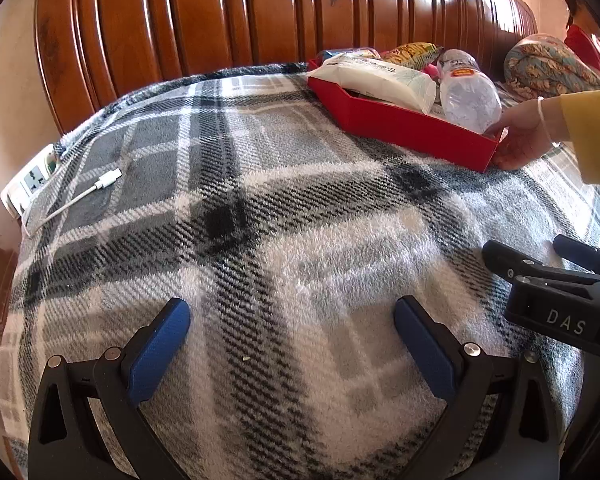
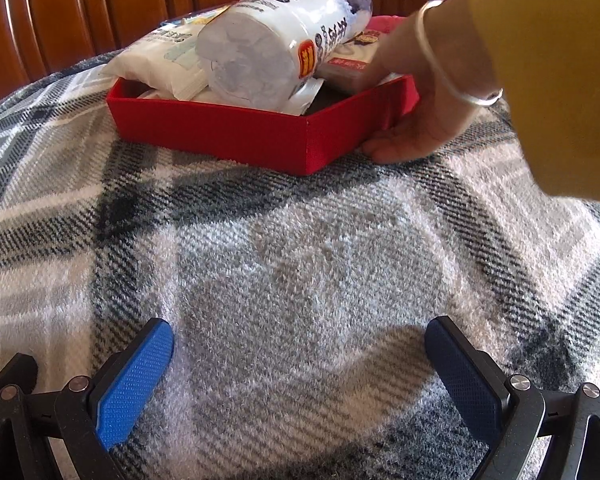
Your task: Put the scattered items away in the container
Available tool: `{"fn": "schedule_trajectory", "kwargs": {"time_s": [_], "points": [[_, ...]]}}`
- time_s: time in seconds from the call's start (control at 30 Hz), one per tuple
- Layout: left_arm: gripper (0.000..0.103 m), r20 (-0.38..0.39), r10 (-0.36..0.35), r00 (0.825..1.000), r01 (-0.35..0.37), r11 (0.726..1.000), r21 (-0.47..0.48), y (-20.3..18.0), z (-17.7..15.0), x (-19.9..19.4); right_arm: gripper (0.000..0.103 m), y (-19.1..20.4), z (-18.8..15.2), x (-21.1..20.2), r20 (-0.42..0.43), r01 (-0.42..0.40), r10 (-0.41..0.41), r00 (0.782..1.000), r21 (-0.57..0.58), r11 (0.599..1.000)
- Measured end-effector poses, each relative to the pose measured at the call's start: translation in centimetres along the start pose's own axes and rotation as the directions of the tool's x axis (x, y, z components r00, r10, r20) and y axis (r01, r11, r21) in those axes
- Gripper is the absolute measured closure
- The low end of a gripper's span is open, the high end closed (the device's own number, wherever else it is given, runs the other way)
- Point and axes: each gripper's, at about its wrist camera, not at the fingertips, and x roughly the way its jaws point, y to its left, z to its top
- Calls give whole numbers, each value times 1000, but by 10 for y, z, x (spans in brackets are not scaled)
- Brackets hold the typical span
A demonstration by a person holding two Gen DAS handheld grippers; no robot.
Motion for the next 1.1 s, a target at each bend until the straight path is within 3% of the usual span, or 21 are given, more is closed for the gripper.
{"fn": "schedule_trajectory", "kwargs": {"time_s": [1.1], "points": [[0,2,2,1000,-2,1000,2,-1,0,0,0,-6,-1,-2,1,-4,4,1000,3,1000]]}}
